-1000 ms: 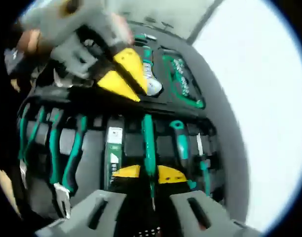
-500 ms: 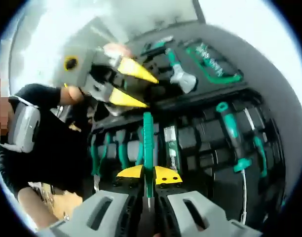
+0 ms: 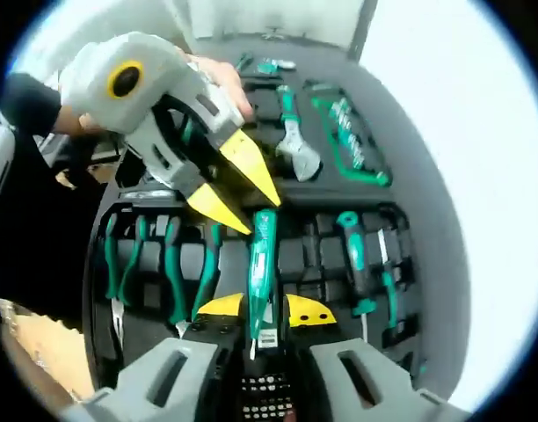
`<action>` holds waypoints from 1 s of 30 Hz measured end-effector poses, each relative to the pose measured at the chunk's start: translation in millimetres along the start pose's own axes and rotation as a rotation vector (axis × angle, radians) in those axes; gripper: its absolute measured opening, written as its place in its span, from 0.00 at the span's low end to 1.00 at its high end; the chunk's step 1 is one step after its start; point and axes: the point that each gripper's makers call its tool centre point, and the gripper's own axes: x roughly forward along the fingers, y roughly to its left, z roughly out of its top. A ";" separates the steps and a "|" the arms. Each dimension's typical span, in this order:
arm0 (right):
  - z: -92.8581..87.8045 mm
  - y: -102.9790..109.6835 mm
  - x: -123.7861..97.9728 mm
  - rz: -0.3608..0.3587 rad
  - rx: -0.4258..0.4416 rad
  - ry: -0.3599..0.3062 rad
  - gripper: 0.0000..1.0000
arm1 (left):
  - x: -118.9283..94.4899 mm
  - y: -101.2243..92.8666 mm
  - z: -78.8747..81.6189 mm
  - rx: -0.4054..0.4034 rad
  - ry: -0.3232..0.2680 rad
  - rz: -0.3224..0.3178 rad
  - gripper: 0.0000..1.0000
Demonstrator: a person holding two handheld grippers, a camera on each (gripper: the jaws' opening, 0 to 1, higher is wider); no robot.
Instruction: Pick up the tools and put them into their designated positions in the toolbox.
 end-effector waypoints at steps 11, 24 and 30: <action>-11.5 1.8 29.5 -0.069 -0.021 0.047 0.14 | 0.4 -9.2 -10.2 0.093 0.043 -0.077 0.17; -5.0 -43.9 21.1 -0.033 -0.038 0.016 0.09 | 9.3 9.9 -17.0 0.097 0.058 -0.049 0.17; -17.5 -46.9 34.9 -0.001 -0.048 0.089 0.09 | 12.2 21.4 0.8 0.022 0.010 -0.069 0.04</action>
